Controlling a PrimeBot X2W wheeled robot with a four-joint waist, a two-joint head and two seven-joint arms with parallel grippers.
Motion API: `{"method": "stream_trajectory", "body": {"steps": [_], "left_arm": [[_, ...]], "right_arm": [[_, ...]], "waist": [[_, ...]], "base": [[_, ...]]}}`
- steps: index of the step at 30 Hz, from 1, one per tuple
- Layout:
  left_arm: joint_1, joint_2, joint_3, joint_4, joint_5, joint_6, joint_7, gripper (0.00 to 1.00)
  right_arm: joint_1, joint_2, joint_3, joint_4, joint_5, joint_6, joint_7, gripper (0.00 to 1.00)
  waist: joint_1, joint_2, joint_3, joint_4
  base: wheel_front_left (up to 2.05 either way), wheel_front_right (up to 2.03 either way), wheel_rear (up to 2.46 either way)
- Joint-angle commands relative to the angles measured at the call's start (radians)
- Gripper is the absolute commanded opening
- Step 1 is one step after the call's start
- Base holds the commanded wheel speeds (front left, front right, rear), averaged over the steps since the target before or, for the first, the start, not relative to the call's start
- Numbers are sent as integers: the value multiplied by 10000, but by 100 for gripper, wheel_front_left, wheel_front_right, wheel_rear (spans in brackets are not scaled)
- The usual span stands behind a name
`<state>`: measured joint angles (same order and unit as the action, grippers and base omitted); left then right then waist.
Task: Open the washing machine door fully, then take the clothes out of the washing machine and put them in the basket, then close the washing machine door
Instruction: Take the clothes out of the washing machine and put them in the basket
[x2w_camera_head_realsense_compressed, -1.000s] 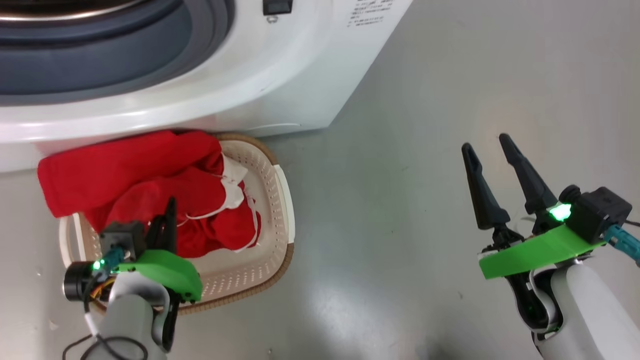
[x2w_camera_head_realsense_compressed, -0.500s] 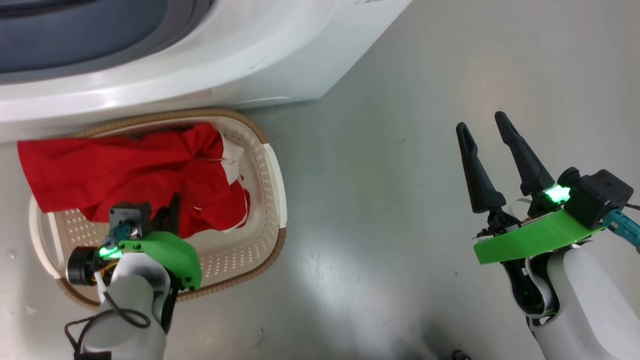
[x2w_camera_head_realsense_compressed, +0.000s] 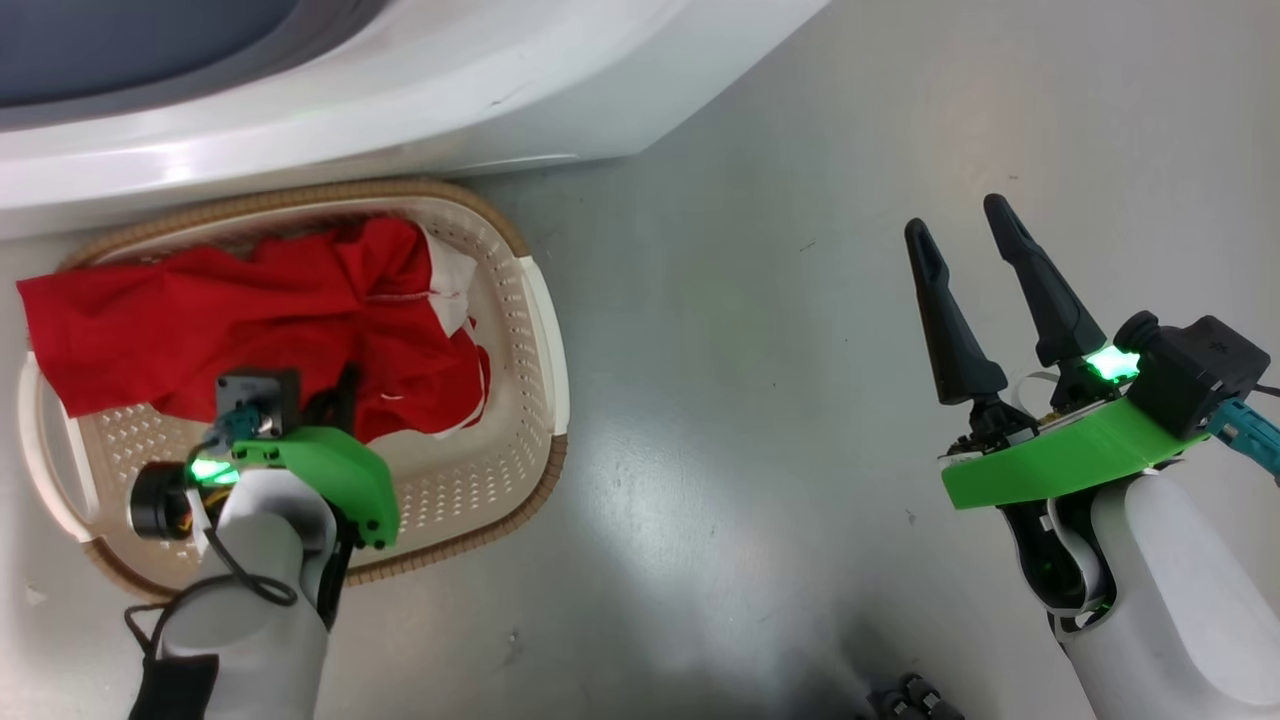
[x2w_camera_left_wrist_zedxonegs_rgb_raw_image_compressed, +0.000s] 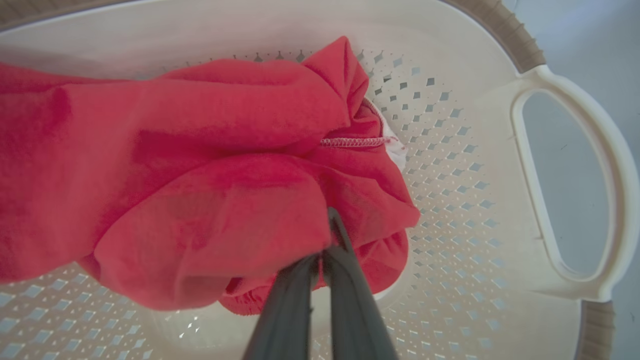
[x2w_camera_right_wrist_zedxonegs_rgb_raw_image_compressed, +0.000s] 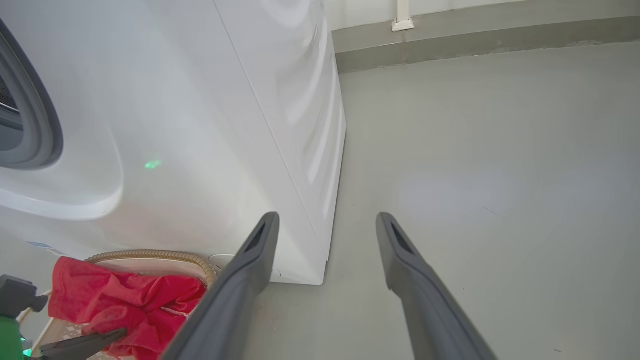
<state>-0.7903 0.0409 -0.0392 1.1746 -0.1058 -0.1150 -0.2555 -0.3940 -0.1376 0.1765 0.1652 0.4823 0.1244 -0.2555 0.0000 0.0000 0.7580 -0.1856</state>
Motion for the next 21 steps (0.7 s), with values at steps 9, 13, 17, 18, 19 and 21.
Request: {"method": "stream_trajectory", "body": {"steps": [9, 13, 17, 18, 19, 21], "left_arm": [[87, 284, 181, 152, -148, -45, -63, 79], [252, 265, 228, 100, -245, -48, -63, 100], [473, 252, 316, -23, -371, -58, -63, 100], [538, 248, 359, -74, -417, -59, -63, 100], [599, 243, 400, -149, -458, -60, -63, 100], [725, 235, 461, -342, -516, -66, -63, 100]], "right_arm": [[106, -55, 258, -109, -26, 63, -63, 100], [159, -75, 284, -52, -26, 63, -63, 100], [229, -104, 311, 12, -15, 63, -63, 100], [254, -112, 316, 28, -10, 63, -63, 100], [286, -122, 317, 44, -9, 63, -63, 100], [359, -143, 314, 72, -13, 63, -63, 100]], "waist": [[0, 0, -198, 29], [0, 0, -493, 93], [0, 0, -877, 153], [0, 0, -991, 170], [0, 0, -1106, 189], [0, 0, -1334, 232]], "base": [[0, 0, 0], [0, 0, 0], [0, 0, 0], [0, 0, 0], [0, 0, 0], [0, 0, 0]]}}
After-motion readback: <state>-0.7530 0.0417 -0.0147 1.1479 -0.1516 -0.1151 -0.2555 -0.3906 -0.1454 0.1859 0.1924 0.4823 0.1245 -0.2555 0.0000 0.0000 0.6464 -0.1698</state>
